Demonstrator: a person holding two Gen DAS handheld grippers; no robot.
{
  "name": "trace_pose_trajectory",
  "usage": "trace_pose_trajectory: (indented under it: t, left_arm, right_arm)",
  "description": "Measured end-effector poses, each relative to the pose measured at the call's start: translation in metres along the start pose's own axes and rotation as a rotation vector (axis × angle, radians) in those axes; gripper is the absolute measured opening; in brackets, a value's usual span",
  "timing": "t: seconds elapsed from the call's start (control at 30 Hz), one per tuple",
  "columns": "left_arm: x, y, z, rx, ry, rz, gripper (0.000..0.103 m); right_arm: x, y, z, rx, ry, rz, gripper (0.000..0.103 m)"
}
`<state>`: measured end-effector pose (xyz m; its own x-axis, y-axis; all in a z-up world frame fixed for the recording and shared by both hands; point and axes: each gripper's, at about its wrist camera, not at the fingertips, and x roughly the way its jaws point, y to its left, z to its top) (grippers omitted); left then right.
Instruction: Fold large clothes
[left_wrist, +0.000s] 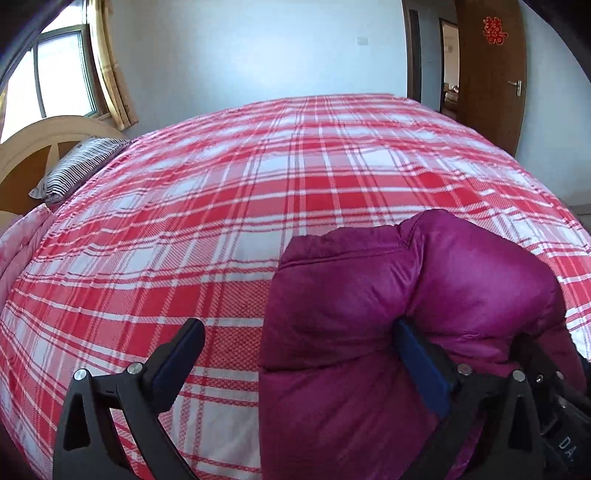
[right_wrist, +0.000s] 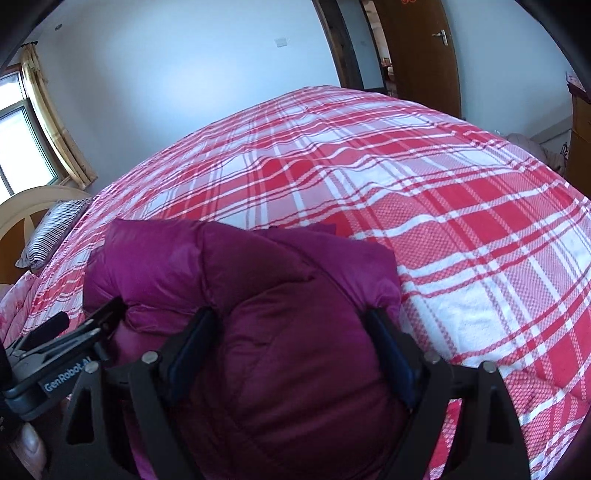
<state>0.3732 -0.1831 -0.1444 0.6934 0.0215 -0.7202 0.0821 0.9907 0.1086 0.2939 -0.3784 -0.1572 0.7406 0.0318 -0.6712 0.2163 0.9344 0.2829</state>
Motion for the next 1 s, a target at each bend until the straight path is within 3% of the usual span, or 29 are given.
trace_pose_trajectory:
  t: [1.0]
  left_arm:
    - [0.018,-0.006,-0.003,0.019,0.057,0.01,0.102]
  right_arm:
    - [0.022,0.009,0.002,-0.055,0.107,-0.092,0.094]
